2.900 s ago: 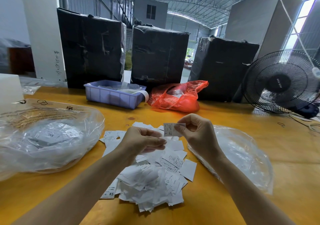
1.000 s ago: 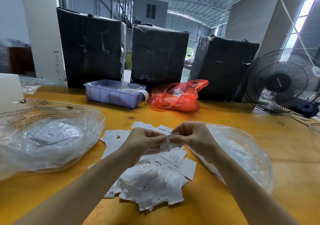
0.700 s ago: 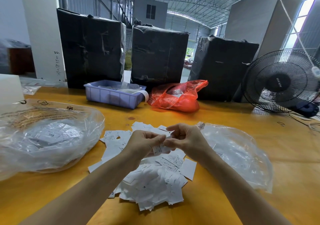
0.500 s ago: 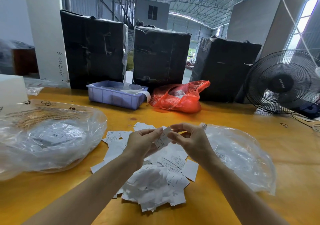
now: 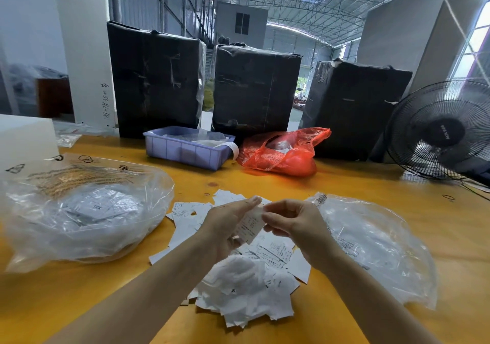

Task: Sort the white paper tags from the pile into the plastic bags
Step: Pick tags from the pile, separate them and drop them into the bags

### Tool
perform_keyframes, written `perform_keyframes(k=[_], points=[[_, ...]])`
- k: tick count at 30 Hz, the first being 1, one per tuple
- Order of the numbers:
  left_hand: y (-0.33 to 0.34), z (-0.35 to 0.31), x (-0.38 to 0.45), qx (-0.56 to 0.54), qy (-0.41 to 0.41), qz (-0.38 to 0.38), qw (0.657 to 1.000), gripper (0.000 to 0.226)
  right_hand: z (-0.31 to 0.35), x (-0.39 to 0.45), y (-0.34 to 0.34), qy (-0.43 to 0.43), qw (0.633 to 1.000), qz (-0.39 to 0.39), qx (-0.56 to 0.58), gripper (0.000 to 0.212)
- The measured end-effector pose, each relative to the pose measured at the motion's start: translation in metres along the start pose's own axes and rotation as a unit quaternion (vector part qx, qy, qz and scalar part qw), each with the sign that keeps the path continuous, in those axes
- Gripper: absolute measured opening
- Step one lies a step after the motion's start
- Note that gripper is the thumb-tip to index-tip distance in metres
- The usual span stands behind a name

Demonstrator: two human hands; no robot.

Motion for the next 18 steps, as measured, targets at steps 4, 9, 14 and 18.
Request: perform_keyframes(k=[4,9,14,18], points=[[-0.007,-0.007,0.007,0.084,0.004,0.032,0.996,0.011,-0.005,0.001,-0.009,0.030,0.999,-0.024,0.005,0.006],[-0.022,-0.015,0.011,0.210,0.010,0.042,0.977,0.006,-0.009,0.000,-0.007,0.050,0.998,-0.031,0.033,0.013],[-0.069,-0.066,0.002,0.348,0.053,-0.045,0.935,0.009,-0.001,0.000,-0.018,0.038,0.998,-0.036,-0.021,0.012],[-0.160,-0.124,-0.020,0.422,0.091,-0.247,0.868,0.006,0.013,0.008,-0.047,0.022,0.993,-0.028,-0.110,0.007]])
Point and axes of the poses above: each hand's wrist, its own x-axis towards the middle knuckle, its own y-axis out of the palm, z = x × y, the point moved 8 cm from there along x, towards the middle knuckle, and after that the axes turned 6 degrees about -y, right-handed, at the moved point
